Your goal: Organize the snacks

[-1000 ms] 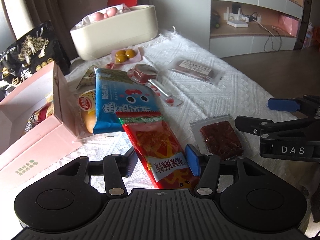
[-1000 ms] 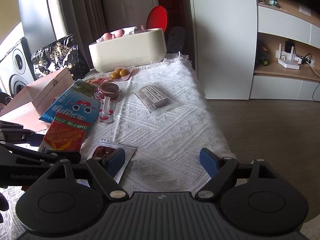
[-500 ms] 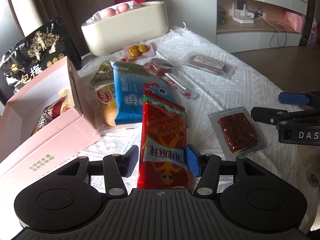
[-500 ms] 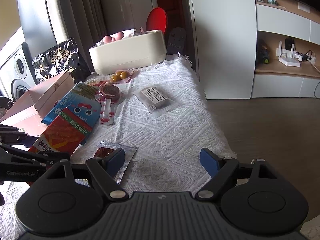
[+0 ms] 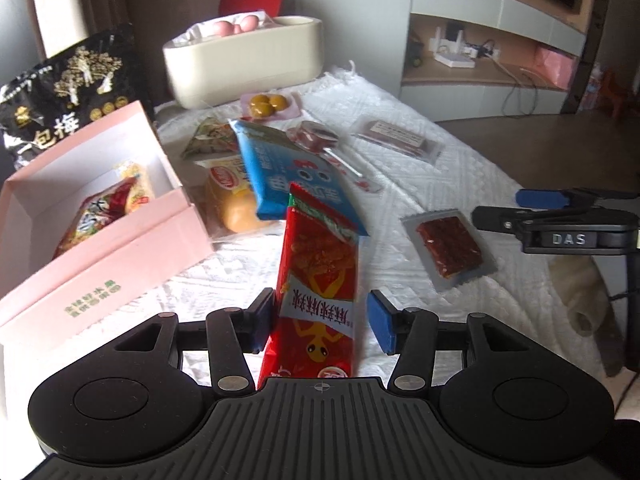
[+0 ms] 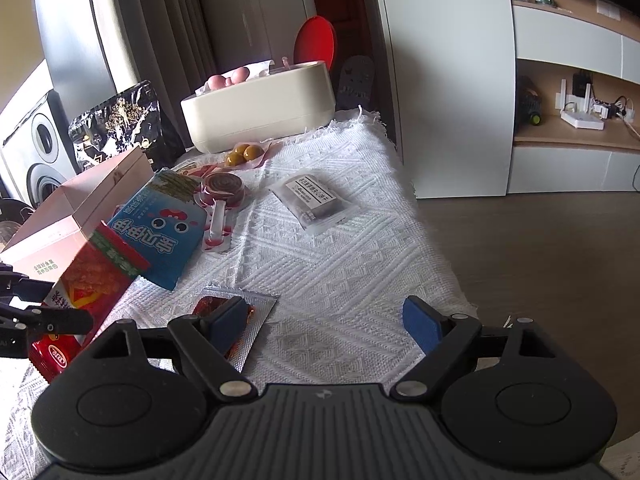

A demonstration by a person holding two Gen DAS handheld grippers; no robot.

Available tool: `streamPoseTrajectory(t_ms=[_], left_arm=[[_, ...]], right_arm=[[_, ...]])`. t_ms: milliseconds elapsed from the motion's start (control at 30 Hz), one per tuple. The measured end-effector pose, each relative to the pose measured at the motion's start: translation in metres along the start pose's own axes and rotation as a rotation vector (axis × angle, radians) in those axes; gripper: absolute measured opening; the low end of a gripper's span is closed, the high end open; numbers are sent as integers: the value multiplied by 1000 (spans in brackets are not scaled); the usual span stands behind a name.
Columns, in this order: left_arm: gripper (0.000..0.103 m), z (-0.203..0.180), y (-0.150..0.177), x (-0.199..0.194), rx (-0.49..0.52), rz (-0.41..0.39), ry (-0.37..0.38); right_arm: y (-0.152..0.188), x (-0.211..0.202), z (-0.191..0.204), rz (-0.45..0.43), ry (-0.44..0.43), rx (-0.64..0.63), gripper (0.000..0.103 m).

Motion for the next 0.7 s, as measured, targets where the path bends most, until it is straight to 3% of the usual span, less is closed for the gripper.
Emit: streamPoseTrajectory(t_ms=[167, 300, 333, 467, 700], left_arm=[[55, -18, -1, -7, 42, -24, 36], [51, 5, -15, -20, 9, -88, -129], [51, 9, -18, -23, 4, -103, -134], [51, 2, -13, -22, 18, -69, -38], [57, -38, 16, 15, 221, 46, 12]], right_arm=[[0, 0, 0, 2, 4, -6, 86], [0, 1, 1, 2, 5, -7, 86], [0, 1, 1, 2, 5, -7, 86], [0, 1, 1, 3, 6, -9, 87], [1, 2, 3, 6, 12, -19, 87]])
Point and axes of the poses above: each gripper's, at about its wrist camera, not at the fingertips, and x roughly the way its jaws point, z to its left, y to its underside, the point moved 10 cm from there along x, roughly the way its jaws point, and after that the axes turned 1 degree about -z, right-handed, at the moved point
